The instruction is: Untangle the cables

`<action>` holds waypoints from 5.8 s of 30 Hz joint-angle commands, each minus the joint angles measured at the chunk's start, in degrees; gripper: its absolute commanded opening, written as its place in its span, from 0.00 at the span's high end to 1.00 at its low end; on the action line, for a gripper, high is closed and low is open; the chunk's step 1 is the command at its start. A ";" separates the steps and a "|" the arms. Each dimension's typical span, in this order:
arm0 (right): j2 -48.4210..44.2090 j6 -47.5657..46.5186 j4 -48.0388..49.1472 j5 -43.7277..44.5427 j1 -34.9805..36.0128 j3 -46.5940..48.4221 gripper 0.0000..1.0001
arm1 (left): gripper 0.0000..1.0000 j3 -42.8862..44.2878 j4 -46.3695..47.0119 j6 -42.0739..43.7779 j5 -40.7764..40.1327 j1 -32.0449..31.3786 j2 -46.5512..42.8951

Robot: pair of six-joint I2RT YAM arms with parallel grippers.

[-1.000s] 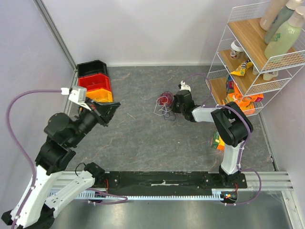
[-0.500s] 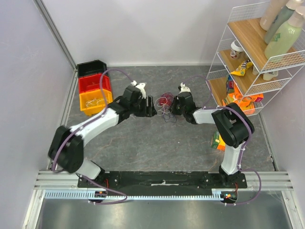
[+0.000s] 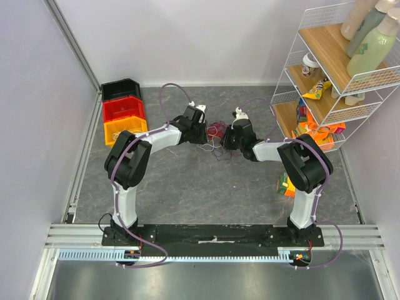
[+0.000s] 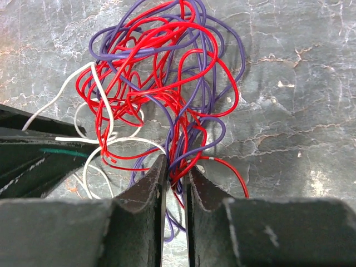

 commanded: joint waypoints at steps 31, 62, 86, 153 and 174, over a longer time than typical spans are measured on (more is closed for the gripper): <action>-4.92 1.16 2.92 6.89 -1.22 -3.95 0.22 | 0.98 1.32 -34.63 -0.14 -13.88 0.30 -75.89; -1.76 2.12 -1.73 9.34 -1.14 -0.10 0.52 | 0.98 -1.28 -23.13 -6.74 -5.44 0.30 -66.58; -0.36 2.21 -1.46 6.88 -1.40 0.96 0.52 | 0.92 -19.86 -36.40 -0.75 -11.62 0.21 -64.73; 2.54 3.09 -0.32 0.37 -2.63 2.89 0.51 | 0.98 -2.72 7.19 -16.39 20.63 39.77 -34.92; 2.28 3.09 -0.15 0.02 -2.72 2.71 0.51 | 0.98 -11.41 9.84 -12.62 14.42 44.51 -29.84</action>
